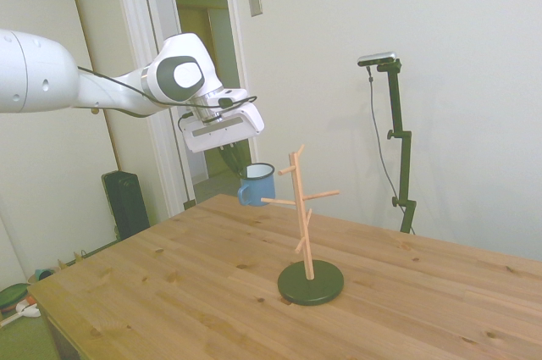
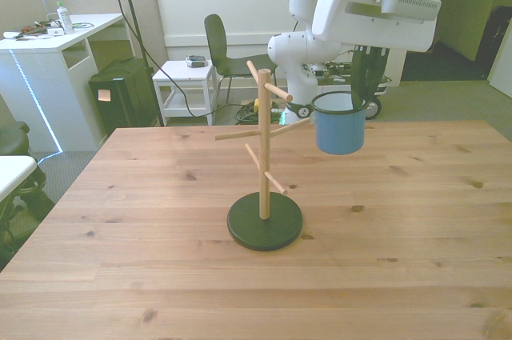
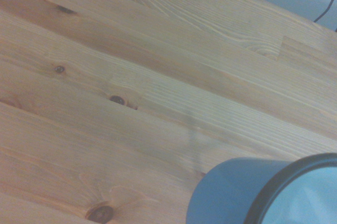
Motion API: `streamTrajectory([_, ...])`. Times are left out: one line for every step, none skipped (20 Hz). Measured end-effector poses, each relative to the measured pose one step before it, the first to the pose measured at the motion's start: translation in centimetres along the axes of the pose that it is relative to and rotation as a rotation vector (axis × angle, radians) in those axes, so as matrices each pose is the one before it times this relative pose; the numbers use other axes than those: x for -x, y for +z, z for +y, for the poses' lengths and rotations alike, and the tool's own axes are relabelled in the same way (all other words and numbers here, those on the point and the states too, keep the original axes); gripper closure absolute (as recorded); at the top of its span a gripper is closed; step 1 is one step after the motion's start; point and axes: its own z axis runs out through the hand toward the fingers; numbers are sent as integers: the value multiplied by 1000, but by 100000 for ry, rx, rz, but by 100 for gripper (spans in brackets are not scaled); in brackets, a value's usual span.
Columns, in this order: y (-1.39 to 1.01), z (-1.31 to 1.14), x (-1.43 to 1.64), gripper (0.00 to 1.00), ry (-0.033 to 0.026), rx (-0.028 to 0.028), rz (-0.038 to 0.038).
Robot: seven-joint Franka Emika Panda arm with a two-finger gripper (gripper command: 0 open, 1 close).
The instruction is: Hang the mug
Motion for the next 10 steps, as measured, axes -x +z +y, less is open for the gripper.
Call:
streamTrajectory([23,338,-313,100,225,-86,27])
streamTrajectory([39,312,-312,100,286,-137,-17])
streamTrajectory([37,262,-297,100,264,-85,36])
streamTrajectory([31,186,-221,100,263,23,80])
streamTrajectory([36,144,-201,100,175,41,88])
streamTrajectory([33,79,-152,100,89,7,62])
streamTrajectory([46,33,-102,100,23,23,12])
streamTrajectory([93,34,-74,100,37,80,-76])
streamTrajectory([85,52,-63,100,19,85,-76])
streamTrajectory([71,94,-86,100,53,87,-48])
